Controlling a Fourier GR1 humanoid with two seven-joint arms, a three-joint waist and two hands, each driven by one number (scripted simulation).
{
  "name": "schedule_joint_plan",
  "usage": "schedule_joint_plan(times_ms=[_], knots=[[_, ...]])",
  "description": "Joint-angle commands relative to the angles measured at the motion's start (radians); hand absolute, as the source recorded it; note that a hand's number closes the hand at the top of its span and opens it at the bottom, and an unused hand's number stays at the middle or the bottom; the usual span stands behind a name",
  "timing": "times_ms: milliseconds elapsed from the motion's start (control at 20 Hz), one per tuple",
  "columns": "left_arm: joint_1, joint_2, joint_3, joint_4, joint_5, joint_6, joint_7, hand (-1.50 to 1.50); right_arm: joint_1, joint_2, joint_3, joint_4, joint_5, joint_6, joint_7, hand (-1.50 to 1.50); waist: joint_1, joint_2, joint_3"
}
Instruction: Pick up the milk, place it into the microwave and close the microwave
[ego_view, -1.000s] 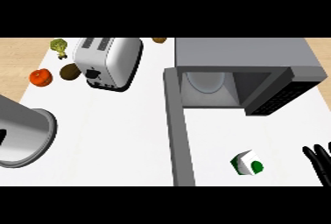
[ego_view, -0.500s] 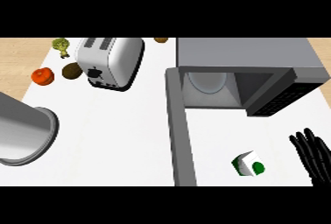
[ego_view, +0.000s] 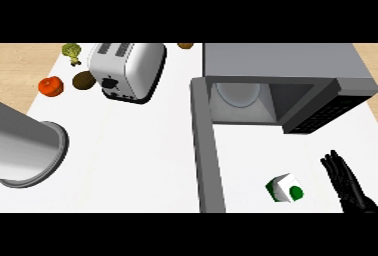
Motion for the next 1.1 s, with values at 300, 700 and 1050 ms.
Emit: schedule_joint_plan(times_ms=[300, 700, 1050], knots=[[0.044, -0.001, 0.067, -0.107, 0.205, -0.031, 0.009, -1.50, -0.129, -0.046, -0.055, 0.432, 0.100, -0.024, -0.251, -1.50, -0.003, 0.002, 0.001], [0.140, -0.019, 0.098, -0.140, 0.248, -0.103, -0.023, -1.50, -0.272, -0.040, -0.053, 0.775, 0.226, -0.152, -0.454, -1.50, 0.008, 0.002, 0.002], [0.226, -0.052, 0.090, -0.147, 0.265, -0.161, -0.046, -1.50, -0.380, -0.031, -0.079, 1.036, 0.228, -0.160, -0.621, -1.50, 0.018, 0.003, 0.003]])
